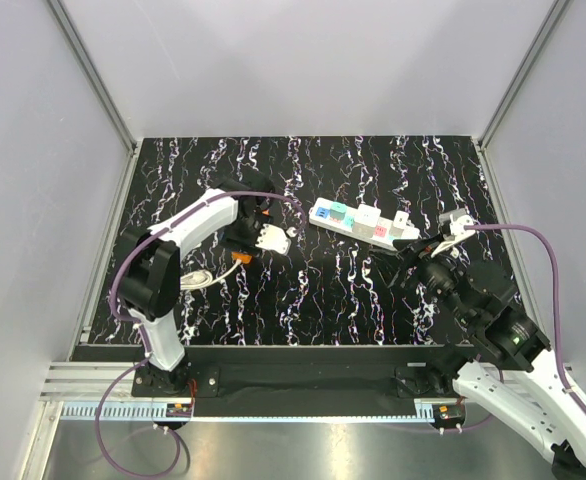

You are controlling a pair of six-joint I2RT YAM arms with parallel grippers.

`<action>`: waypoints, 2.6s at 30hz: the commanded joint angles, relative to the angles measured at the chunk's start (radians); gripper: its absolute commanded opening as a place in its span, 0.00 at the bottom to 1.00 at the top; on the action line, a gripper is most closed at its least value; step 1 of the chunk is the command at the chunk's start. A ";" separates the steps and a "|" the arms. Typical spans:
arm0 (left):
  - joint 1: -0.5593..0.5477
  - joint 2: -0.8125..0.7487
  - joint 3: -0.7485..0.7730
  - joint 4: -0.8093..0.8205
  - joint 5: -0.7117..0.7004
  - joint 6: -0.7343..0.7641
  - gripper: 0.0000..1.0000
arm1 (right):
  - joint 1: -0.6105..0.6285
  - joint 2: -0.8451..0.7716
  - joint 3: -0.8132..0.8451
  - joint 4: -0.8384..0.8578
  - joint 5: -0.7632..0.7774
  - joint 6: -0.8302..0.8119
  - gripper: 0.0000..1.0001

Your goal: Insert the plug

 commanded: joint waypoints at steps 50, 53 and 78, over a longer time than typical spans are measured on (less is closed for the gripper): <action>-0.006 0.163 0.015 0.086 0.149 0.035 0.99 | 0.003 -0.005 0.000 -0.028 0.090 -0.032 0.77; -0.002 0.127 0.015 0.088 0.147 0.040 0.99 | 0.003 -0.001 -0.001 -0.031 0.107 -0.035 0.77; -0.118 -0.436 0.158 0.394 0.430 -0.734 0.99 | 0.003 0.169 0.102 -0.146 0.270 0.066 1.00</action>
